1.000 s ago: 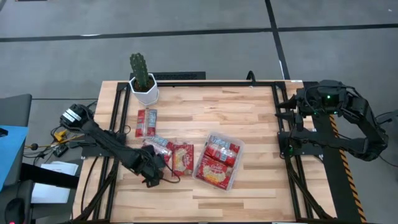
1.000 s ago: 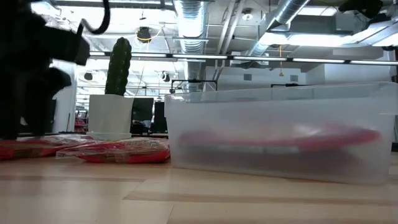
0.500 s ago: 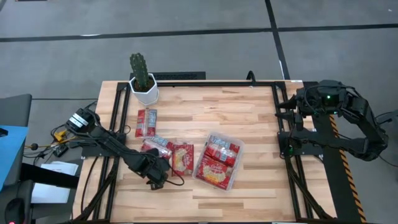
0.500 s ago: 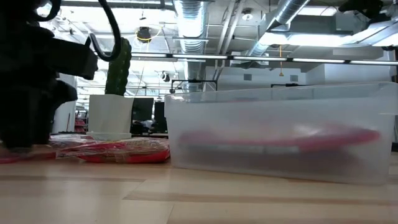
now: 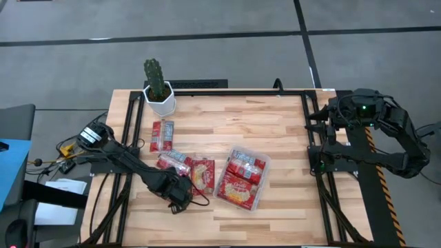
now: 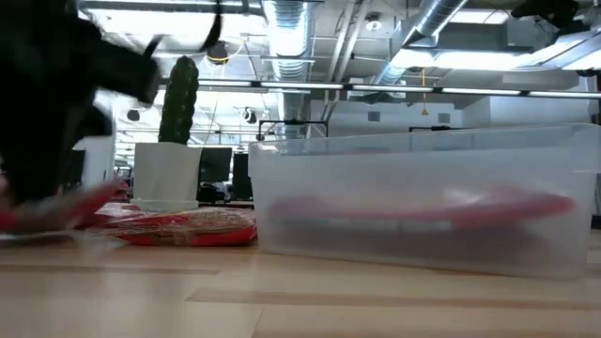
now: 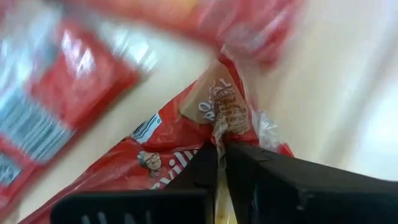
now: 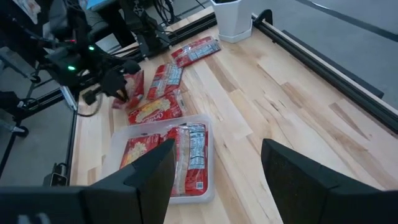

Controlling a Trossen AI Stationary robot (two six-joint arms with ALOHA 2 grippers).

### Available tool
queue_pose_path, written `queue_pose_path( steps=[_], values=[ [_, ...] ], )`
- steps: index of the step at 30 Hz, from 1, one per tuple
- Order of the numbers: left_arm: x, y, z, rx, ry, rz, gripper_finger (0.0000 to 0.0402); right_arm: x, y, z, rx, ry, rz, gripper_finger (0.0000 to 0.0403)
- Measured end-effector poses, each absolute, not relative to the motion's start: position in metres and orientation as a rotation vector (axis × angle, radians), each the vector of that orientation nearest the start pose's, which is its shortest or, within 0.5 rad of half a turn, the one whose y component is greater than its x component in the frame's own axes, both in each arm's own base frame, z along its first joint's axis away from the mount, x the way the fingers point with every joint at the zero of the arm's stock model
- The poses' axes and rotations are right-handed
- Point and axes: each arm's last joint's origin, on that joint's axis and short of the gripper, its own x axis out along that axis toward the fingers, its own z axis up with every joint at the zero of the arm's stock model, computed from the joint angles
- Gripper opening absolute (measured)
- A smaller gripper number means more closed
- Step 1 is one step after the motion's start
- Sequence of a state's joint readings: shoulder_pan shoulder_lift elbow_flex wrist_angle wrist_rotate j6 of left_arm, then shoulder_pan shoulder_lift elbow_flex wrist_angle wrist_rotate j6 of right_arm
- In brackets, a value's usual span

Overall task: Sort popcorn bags into baskets
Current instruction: Put the red popcorn bag into the transparent bin

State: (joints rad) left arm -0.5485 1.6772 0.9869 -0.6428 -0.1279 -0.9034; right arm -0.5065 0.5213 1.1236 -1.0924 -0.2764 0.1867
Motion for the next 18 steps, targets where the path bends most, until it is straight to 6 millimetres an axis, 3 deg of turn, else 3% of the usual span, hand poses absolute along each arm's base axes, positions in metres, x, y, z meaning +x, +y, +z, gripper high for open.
queue_pose_path(
  steps=[10,18],
  values=[
    [0.291,-0.145,0.22,-0.276,1.114,0.279,0.0,0.042,-0.014,0.378,0.369,0.433,-0.268,0.026],
    [0.331,-0.103,0.265,-0.207,0.942,0.284,0.0,0.042,-0.014,0.378,0.367,0.433,-0.267,0.026]
  ],
)
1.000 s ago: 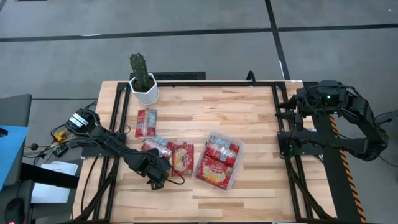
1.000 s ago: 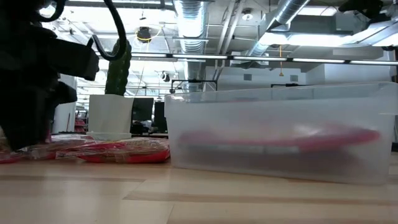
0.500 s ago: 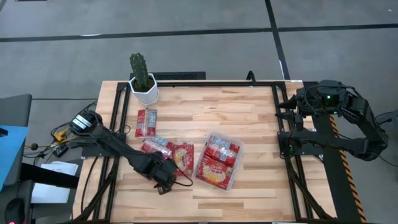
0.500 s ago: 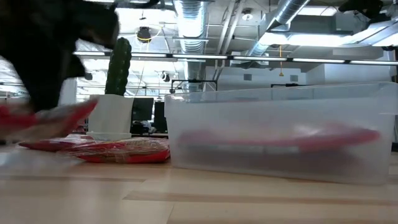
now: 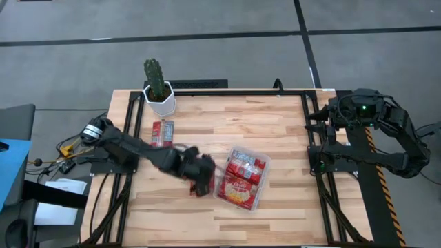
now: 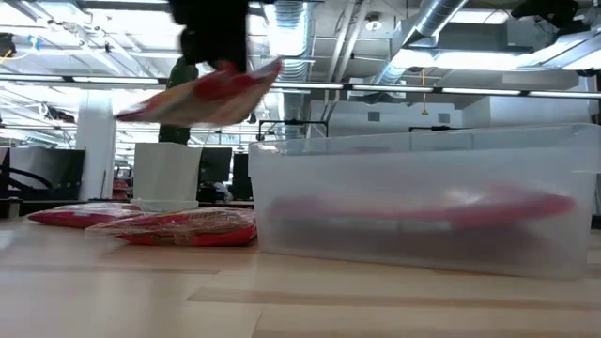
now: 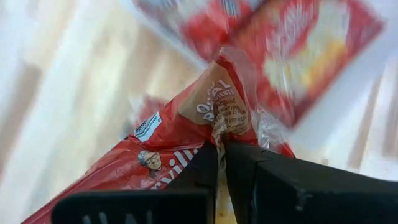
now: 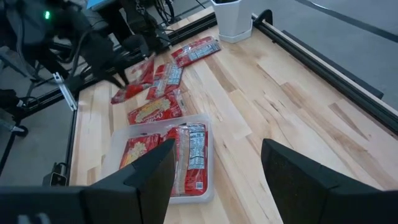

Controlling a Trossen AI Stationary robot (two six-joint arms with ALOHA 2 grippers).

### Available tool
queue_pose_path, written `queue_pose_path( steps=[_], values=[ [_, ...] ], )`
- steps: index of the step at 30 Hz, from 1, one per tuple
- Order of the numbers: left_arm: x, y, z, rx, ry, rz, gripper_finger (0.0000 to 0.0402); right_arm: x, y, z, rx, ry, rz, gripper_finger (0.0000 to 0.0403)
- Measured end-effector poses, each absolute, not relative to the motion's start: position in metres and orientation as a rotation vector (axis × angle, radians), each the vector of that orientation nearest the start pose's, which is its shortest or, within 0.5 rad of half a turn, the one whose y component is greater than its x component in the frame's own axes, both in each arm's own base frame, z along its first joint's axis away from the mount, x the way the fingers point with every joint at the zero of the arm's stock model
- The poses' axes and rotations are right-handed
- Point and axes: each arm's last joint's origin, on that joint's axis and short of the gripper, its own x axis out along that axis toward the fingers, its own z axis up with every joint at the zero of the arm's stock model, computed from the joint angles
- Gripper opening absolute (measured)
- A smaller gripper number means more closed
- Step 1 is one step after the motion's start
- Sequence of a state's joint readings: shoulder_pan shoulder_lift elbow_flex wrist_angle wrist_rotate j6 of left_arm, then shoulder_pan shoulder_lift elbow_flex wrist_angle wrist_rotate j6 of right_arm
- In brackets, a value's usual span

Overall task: Sort popcorn bags into baskets
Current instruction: Put the red popcorn bag into the transparent bin

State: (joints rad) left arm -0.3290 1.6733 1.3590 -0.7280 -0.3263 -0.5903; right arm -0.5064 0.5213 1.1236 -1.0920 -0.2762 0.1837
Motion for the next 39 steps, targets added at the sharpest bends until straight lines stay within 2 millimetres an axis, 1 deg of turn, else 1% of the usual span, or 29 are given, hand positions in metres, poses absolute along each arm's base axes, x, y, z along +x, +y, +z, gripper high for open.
queue_pose_path(
  steps=[4,6,11,14,17,31,39],
  values=[
    [0.345,-0.078,0.287,-0.195,0.87,0.301,0.0,0.042,-0.014,0.378,0.367,0.433,-0.268,0.026],
    [0.351,-0.068,0.296,-0.2,0.824,0.301,0.0,0.042,-0.014,0.378,0.367,0.433,-0.268,0.026],
    [0.361,-0.052,0.316,-0.193,0.725,0.298,0.0,0.042,-0.014,0.378,0.369,0.436,-0.268,0.026],
    [0.365,-0.045,0.322,-0.209,0.68,0.31,0.0,0.041,-0.014,0.378,0.37,0.44,-0.268,0.026],
    [0.367,-0.042,0.324,-0.222,0.652,0.312,0.0,0.041,-0.014,0.378,0.37,0.439,-0.269,0.026],
    [0.374,-0.046,0.333,-0.273,0.535,0.297,0.0,0.041,-0.014,0.378,0.372,0.439,-0.269,0.026],
    [0.375,-0.046,0.335,-0.275,0.509,0.304,0.0,0.041,-0.014,0.378,0.372,0.439,-0.269,0.026]
  ],
)
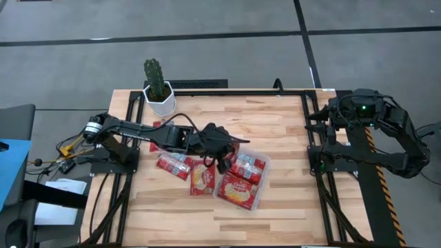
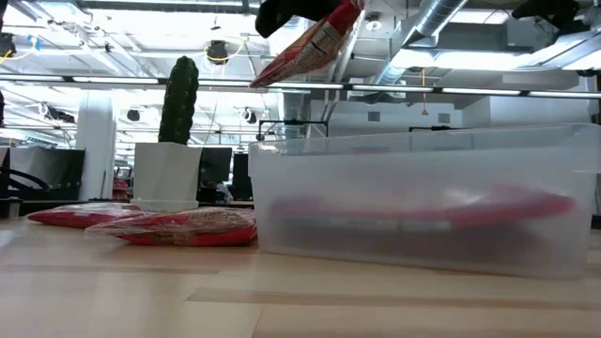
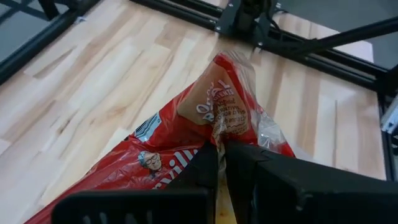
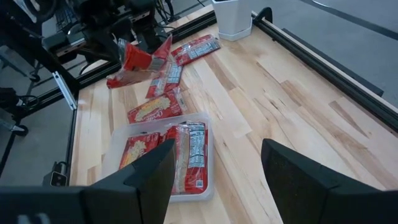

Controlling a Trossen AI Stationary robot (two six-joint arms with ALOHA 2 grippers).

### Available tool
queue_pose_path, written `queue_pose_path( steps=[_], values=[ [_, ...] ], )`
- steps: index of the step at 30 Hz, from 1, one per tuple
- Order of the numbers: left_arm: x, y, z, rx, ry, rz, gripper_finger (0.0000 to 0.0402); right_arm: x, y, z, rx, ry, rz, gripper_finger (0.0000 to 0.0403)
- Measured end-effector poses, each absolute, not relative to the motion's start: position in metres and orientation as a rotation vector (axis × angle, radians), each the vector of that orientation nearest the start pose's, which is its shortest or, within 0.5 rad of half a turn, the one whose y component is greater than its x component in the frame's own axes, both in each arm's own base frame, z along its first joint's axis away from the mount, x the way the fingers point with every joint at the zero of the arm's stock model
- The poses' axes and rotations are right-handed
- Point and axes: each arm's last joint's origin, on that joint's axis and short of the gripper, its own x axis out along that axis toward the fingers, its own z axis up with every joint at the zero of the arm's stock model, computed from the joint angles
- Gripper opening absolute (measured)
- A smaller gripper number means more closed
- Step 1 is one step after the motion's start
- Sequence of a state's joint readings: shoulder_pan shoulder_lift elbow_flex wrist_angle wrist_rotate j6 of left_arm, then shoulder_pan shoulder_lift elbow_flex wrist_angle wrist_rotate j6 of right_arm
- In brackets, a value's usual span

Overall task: Sort popcorn bags into baskets
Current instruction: Put the red popcorn bag into the transparent bin

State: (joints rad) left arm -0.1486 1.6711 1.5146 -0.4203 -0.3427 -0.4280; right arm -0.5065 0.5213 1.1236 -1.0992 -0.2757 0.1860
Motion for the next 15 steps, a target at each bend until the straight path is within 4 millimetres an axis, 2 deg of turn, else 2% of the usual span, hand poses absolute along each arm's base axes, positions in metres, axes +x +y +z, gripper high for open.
queue_pose_path(
  steps=[8,15],
  values=[
    [0.384,-0.048,0.334,-0.27,0.445,0.306,0.0,0.042,-0.014,0.378,0.371,0.44,-0.269,0.026],
    [0.413,-0.053,0.315,-0.269,0.444,0.291,0.0,0.042,-0.014,0.377,0.373,0.441,-0.271,0.026]
  ],
)
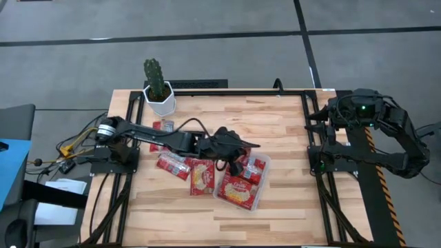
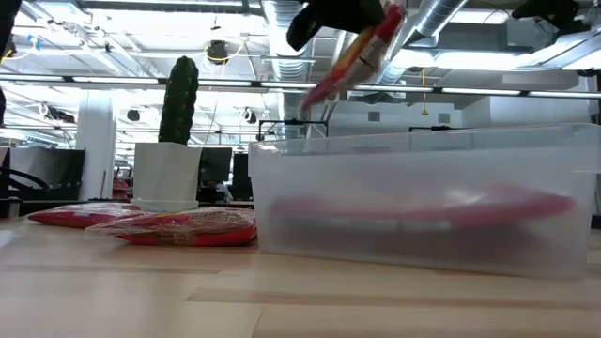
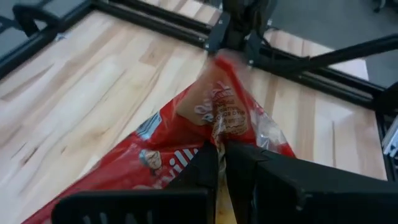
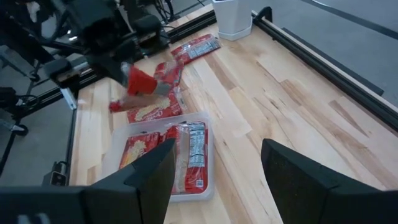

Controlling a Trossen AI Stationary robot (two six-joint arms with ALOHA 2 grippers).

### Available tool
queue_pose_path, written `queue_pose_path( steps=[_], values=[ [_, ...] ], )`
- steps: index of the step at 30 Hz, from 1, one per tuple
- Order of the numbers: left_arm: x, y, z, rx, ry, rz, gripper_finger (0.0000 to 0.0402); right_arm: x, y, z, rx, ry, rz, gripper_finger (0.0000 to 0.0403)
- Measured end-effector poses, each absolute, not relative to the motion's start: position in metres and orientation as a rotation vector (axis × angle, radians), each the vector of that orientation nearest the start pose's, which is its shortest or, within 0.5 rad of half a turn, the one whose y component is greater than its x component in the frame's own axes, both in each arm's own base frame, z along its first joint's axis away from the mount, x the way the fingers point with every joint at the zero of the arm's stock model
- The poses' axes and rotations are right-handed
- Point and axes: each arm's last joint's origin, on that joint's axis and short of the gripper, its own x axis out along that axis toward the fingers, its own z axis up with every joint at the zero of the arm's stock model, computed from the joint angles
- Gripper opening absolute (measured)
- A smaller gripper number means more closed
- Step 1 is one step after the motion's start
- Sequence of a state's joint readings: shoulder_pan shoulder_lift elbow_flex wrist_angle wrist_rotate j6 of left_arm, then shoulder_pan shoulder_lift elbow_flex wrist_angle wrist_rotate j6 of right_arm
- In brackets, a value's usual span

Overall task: Sort popcorn bags into baskets
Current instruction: Put the red popcorn bag into the transparent bin

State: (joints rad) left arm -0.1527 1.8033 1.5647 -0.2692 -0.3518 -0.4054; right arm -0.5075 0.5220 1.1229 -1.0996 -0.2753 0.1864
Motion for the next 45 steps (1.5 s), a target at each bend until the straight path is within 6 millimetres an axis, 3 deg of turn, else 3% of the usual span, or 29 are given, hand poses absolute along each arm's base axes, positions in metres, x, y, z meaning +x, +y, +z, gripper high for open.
queue_pose_path(
  steps=[11,18,24,31,40,45],
  values=[
    [0.448,-0.058,0.301,-0.242,0.487,0.285,0.0,0.042,-0.014,0.377,0.37,0.442,-0.269,0.026],
    [0.463,-0.059,0.276,-0.243,0.526,0.266,0.0,0.042,-0.014,0.377,0.365,0.442,-0.268,0.026],
    [0.472,-0.06,0.242,-0.263,0.63,0.227,0.0,0.042,-0.014,0.377,0.365,0.441,-0.267,0.026],
    [0.477,-0.057,0.232,-0.234,0.642,0.227,0.0005,0.042,-0.014,0.377,0.37,0.44,-0.266,0.026],
    [0.477,-0.057,0.233,-0.189,0.649,0.199,0.0118,0.042,-0.014,0.377,0.37,0.44,-0.266,0.026],
    [0.475,-0.048,0.234,-0.301,0.678,0.205,0.0176,0.042,-0.014,0.377,0.37,0.44,-0.266,0.026]
  ],
)
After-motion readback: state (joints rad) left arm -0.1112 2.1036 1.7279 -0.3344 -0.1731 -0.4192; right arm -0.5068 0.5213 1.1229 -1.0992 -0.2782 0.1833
